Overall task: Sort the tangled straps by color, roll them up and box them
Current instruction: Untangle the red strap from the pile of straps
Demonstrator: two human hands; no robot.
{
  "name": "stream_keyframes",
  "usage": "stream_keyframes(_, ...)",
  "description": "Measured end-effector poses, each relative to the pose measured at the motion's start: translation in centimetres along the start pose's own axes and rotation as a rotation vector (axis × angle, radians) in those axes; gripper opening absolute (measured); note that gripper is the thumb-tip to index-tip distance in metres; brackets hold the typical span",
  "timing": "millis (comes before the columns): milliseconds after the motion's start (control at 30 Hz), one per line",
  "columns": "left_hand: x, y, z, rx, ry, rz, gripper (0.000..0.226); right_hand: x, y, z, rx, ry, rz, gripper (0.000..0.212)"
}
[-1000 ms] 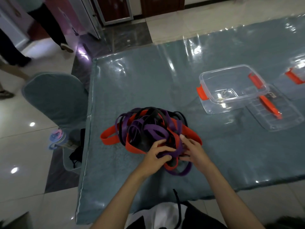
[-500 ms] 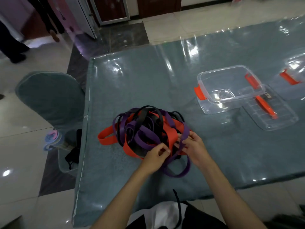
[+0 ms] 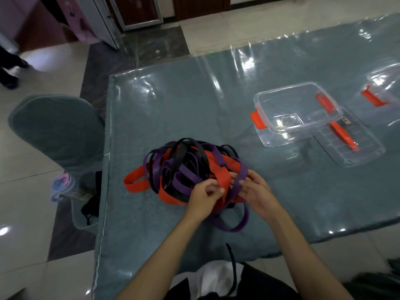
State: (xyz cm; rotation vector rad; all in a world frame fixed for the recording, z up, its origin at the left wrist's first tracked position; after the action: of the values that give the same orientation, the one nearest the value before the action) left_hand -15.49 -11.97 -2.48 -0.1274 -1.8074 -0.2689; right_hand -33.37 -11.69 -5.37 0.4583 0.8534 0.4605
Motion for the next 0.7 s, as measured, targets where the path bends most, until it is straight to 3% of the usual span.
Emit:
stream_keyframes(67, 0.7, -0.7, -1.7, 0.112, 0.023, 0.016, 0.019, 0.3, -0.4, -0.2, 0.019, -0.019, 0.012, 0.038)
stream_keyframes(167, 1.6, -1.8, -4.6, 0.263, 0.143, -0.006, 0.016, 0.7, -0.8, -0.9, 0.187, 0.129, 0.040, 0.034)
stream_keyframes(300, 2.4, -2.8, -7.6, 0.338, 0.149, -0.016, 0.024, 0.7, -1.5, -2.9, 0.432, 0.242, -0.006, 0.016)
stream_keyframes(400, 2.7, -2.8, -9.4, 0.382, 0.082, -0.019, 0.040, -0.1, -1.9, -5.1, 0.565, 0.182, -0.090, 0.018)
stream_keyframes(467, 3.0, -2.6, -9.9, 0.299, -0.026, 0.022, 0.037, -0.2, -2.5, -6.5, 0.641, 0.195, -0.082, 0.017)
stream_keyframes(533, 2.7, -2.4, -10.3, 0.156, -0.165, 0.024, 0.013, 0.0, -3.1, -7.4, 0.714, 0.315, -0.043, 0.017)
stream_keyframes(600, 1.8, -2.2, -10.5, 0.022, -0.373, 0.004, 0.020, -0.2, -3.1, -7.7, 0.802, 0.469, -0.019, 0.035)
stream_keyframes(700, 0.7, -1.7, -10.4, -0.077, -0.539, -0.037, 0.009, -2.0, -1.9, -6.9, 0.947, 0.702, -0.093, 0.059)
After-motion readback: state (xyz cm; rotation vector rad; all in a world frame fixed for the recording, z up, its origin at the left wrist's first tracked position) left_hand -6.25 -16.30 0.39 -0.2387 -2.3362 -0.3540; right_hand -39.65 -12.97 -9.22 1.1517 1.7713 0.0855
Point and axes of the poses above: each hand's wrist, its own y-axis away from the middle knuckle, its own z-axis out of the palm, x = y × z, the point moved 6 cm from there along -y, towards the middle knuckle, and after that the axes turned 12 degrees about z, right-handed, at the moved point
